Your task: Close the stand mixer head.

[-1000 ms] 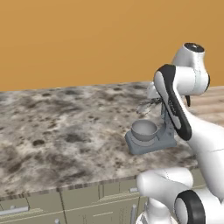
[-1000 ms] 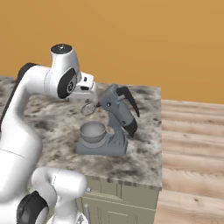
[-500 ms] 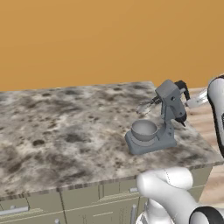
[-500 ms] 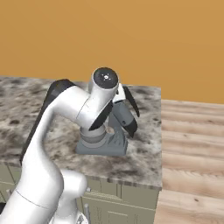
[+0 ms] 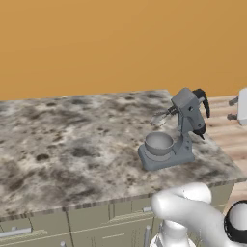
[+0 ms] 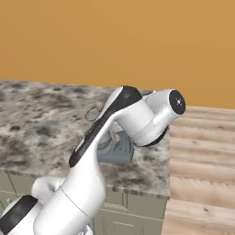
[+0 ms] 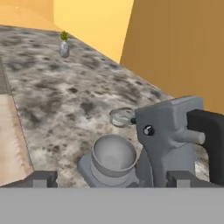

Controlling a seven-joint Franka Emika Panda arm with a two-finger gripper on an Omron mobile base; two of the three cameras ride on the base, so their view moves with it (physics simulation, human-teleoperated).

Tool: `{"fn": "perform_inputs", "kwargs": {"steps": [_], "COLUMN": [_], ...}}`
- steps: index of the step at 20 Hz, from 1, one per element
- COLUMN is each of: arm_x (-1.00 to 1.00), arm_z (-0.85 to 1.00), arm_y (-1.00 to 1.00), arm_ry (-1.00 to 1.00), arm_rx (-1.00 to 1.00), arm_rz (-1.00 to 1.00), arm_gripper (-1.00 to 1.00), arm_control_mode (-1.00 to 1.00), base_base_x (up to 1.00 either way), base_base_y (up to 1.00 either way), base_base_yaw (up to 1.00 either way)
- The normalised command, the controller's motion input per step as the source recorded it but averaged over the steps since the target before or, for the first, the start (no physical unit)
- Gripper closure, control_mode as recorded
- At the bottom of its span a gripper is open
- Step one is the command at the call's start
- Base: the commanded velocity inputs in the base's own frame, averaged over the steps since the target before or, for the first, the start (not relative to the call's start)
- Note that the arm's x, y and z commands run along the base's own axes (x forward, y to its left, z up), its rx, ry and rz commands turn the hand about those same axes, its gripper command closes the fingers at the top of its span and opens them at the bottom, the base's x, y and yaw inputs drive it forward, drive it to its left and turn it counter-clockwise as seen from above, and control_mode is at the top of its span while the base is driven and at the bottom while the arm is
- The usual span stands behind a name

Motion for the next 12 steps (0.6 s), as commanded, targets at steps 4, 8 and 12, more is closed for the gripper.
{"fn": "perform_inputs", "kwargs": {"steps": [4,8,12], "arm_x": [0.68,0.72,0.68], "arm_z": [0.00,0.00,-0.03], "arm_y": [-0.37,-0.05,0.00], "arm_ry": [0.00,0.00,0.00], "arm_rx": [0.00,0.00,0.00], "arm_rz": [0.33,0.21,0.13], "arm_gripper": [-1.00,-1.00,-1.00], "arm_control_mode": [-1.00,-1.00,-1.00], "base_base_x": [0.00,0.00,0.00], "base_base_y": [0.00,0.00,0.00], "base_base_yaw": [0.00,0.00,0.00]}}
